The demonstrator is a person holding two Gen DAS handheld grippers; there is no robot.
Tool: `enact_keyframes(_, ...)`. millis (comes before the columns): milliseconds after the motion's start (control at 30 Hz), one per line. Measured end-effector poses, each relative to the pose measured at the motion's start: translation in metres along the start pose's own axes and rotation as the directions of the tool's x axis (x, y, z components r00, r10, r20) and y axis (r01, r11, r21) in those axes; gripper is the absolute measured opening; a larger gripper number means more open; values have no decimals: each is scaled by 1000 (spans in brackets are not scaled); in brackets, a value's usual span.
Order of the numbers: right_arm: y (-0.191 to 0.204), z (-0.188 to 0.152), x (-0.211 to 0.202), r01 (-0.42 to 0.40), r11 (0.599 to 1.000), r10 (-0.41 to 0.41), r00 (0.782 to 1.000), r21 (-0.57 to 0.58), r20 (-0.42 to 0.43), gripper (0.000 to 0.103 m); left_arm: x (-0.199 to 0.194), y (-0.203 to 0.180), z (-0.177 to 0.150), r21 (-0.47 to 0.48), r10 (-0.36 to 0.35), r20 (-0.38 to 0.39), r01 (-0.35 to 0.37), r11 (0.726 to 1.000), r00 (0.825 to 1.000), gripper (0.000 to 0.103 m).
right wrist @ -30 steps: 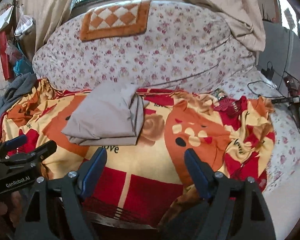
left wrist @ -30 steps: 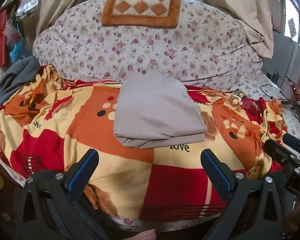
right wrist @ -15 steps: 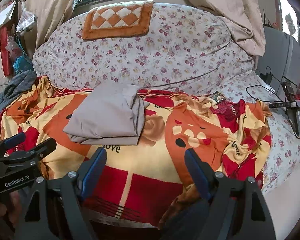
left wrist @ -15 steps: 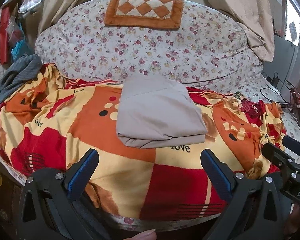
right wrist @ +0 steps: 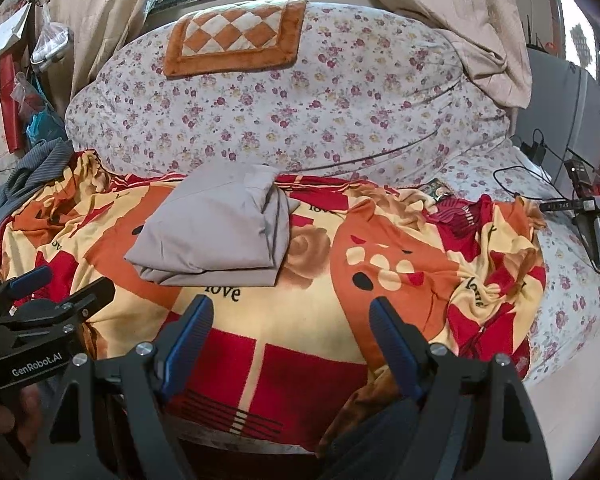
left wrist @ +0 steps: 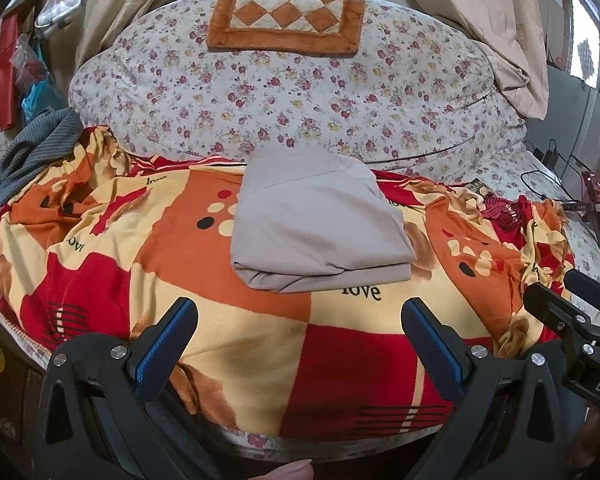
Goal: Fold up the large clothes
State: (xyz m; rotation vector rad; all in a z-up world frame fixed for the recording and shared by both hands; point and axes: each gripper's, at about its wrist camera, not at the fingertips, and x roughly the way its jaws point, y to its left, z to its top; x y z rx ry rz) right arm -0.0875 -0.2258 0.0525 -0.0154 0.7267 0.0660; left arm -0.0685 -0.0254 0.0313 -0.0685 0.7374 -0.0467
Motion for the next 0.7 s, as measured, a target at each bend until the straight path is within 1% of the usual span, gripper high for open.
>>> enact_keyframes(267, 1, -1, 1, 1, 1000, -1, 1000, 3, -4, 83, 2, 0, -2, -1, 0, -3, 0, 1000, 1000, 100)
enact_keyframes(467, 2, -5, 5, -2, 1000, 2, 1000, -2, -10, 83, 5, 3, -6, -3, -15, -9, 15, 1000, 1000, 100)
enact_keyframes(600, 3, -6, 6, -2, 1000, 2, 1000, -1, -12, 83, 3, 2, -7, 9, 9, 17, -9, 1000, 1000, 100)
enact_keyframes(700, 3, -6, 6, -2, 1000, 2, 1000, -2, -13, 83, 3, 4, -7, 8, 8, 16, -9, 1000, 1000, 100)
